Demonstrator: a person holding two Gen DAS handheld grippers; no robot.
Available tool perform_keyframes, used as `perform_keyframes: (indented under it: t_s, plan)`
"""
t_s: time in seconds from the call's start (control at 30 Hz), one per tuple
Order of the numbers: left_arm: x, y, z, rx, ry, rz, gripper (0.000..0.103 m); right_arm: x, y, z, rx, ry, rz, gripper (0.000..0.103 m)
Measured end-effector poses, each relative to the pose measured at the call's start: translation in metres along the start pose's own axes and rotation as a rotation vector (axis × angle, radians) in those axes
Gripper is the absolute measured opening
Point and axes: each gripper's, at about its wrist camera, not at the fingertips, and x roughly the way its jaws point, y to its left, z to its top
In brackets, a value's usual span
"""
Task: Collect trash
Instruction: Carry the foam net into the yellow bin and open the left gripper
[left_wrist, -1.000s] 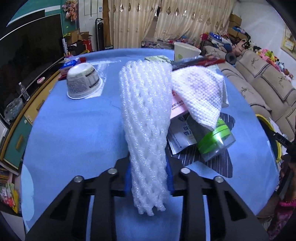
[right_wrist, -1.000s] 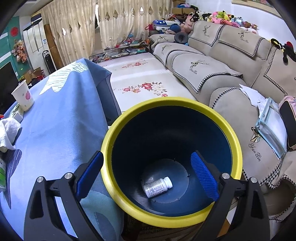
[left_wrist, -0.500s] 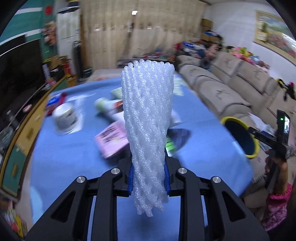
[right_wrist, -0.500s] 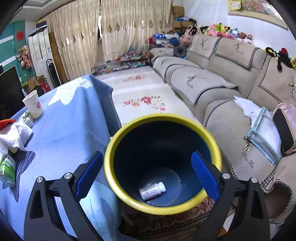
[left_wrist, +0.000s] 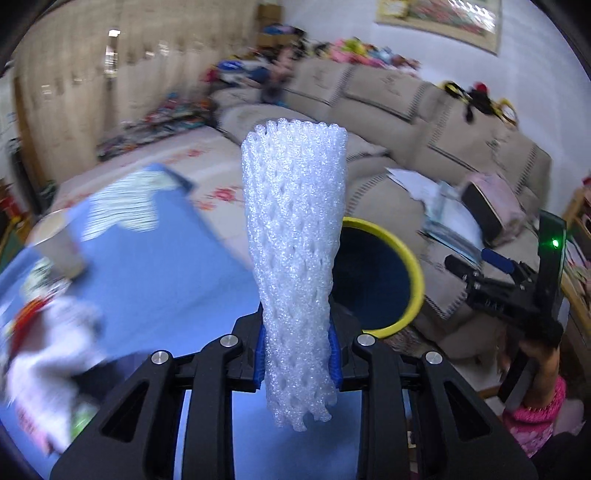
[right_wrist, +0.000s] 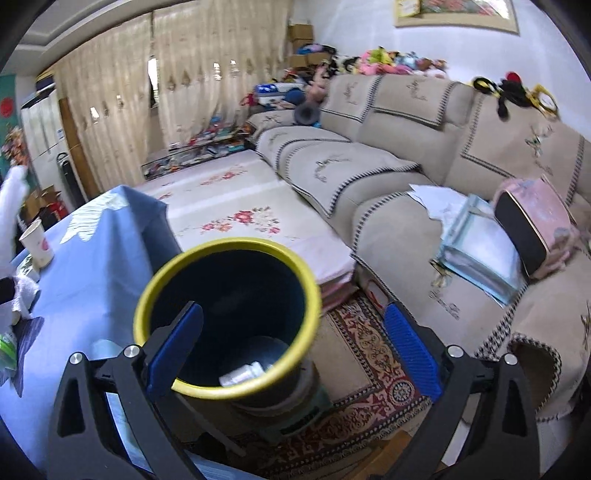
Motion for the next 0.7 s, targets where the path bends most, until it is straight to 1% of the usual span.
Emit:
perform_keyframes:
  t_s: [0.07,0.17,0.23,0.33,0.43,0.5,0.57,0.63,0.67,0.7]
  plan:
    - [0.033,-0.022,0.014,0.030,0.053,-0.049,0.027,0.003,-0.014,-0.003,0.020,0.013,-0.019,0.094]
    - [0.082,-0.036,0.029,0.056,0.124,-0.074,0.028,0.007,-0.027,-0.009,0.044,0.030,-0.036,0.094]
    - [0.114,-0.049,0.036,0.074,0.174,-0.081,0.029,0.009,-0.035,-0.012,0.058,0.038,-0.047,0.094]
    - [0.152,-0.064,0.041,0.096,0.218,-0.071,0.034,0.012,-0.047,-0.016,0.074,0.053,-0.058,0.094]
    - [0.181,-0.073,0.047,0.091,0.249,-0.062,0.048,0.016,-0.054,-0.017,0.087,0.065,-0.064,0.094]
    - [0.193,-0.071,0.046,0.082,0.258,-0.055,0.063,0.018,-0.057,-0.017,0.092,0.071,-0.063,0.094]
    - [0.199,-0.069,0.048,0.069,0.262,-0.043,0.067,0.020,-0.059,-0.018,0.095,0.076,-0.063,0.094]
    - [0.202,-0.064,0.051,0.050,0.268,-0.050,0.074,0.021,-0.058,-0.019,0.095,0.079,-0.061,0.094]
    - [0.206,-0.065,0.053,0.047,0.267,-0.050,0.079,0.022,-0.058,-0.019,0.094,0.081,-0.063,0.094]
    - [0.203,-0.061,0.054,0.043,0.259,-0.049,0.080,0.022,-0.058,-0.019,0.094,0.082,-0.062,0.094]
